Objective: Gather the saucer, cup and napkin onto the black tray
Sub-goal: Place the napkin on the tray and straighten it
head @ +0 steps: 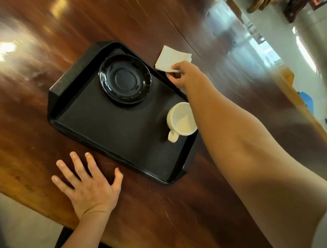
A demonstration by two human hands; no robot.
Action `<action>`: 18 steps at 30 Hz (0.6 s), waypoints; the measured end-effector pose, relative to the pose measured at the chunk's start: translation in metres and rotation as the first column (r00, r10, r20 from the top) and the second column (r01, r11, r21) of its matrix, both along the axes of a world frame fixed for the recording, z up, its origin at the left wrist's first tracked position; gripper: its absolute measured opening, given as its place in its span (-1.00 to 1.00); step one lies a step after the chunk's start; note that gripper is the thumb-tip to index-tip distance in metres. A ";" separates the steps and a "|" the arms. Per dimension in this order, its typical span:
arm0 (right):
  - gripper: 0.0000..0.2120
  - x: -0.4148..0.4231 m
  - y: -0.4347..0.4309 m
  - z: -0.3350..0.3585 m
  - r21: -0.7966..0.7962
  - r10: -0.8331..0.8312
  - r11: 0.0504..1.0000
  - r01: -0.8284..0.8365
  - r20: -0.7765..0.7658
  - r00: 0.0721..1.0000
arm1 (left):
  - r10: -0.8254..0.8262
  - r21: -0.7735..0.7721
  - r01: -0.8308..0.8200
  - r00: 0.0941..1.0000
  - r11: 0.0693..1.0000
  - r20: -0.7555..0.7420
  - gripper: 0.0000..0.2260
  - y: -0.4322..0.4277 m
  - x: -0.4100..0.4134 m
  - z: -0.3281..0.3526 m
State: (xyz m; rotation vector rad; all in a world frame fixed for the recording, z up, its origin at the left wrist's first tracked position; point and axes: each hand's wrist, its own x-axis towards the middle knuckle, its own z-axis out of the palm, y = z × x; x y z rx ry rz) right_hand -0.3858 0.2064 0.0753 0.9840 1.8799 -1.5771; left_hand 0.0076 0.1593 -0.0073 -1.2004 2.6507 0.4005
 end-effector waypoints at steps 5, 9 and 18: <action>-0.64 0.021 0.004 0.020 -0.316 -0.190 0.930 0.186 0.019 0.982 | 0.004 -0.007 -0.004 1.000 1.000 -0.010 -0.17 0.000 0.001 -0.001; -0.60 0.061 0.002 0.039 -0.537 -0.287 0.804 0.257 0.029 0.958 | -0.003 -0.006 0.003 1.000 1.000 0.007 -0.14 0.000 0.000 0.000; -0.62 0.205 -0.004 0.029 -0.721 -0.274 0.587 0.369 0.252 0.928 | -0.014 0.006 0.014 0.996 1.000 0.093 -0.15 0.000 -0.002 0.003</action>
